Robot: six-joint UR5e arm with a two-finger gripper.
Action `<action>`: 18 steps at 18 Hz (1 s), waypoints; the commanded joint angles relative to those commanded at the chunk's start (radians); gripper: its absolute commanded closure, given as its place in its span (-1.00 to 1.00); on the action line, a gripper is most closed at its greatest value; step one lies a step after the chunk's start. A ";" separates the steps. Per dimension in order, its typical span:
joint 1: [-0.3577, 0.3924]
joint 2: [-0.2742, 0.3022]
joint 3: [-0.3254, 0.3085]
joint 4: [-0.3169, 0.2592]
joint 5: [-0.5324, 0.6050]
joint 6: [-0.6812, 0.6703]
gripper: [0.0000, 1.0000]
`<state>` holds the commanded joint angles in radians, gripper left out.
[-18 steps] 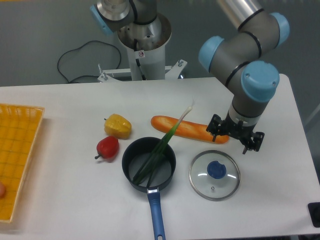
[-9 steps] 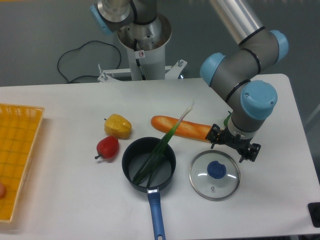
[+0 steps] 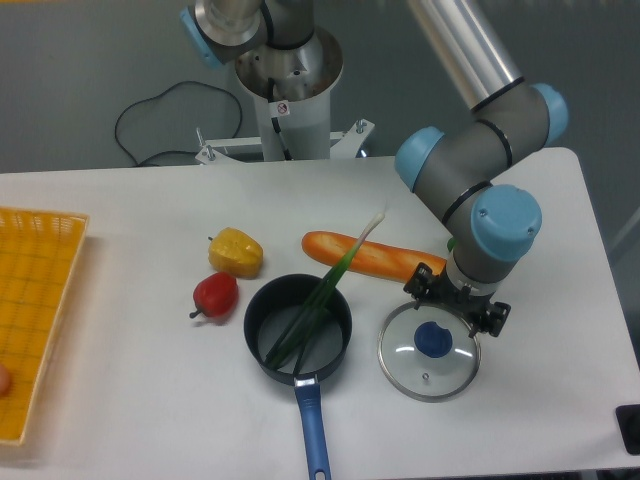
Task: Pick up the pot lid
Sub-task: 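Lower the gripper onto the blue knob of the glass lid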
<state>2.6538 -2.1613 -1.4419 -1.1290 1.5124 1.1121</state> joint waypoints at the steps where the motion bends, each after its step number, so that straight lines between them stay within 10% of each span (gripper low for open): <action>1: -0.005 -0.002 -0.002 0.002 0.000 0.002 -0.95; 18: -0.011 -0.037 -0.002 0.032 0.000 0.002 -0.94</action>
<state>2.6430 -2.1982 -1.4435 -1.0968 1.5125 1.1137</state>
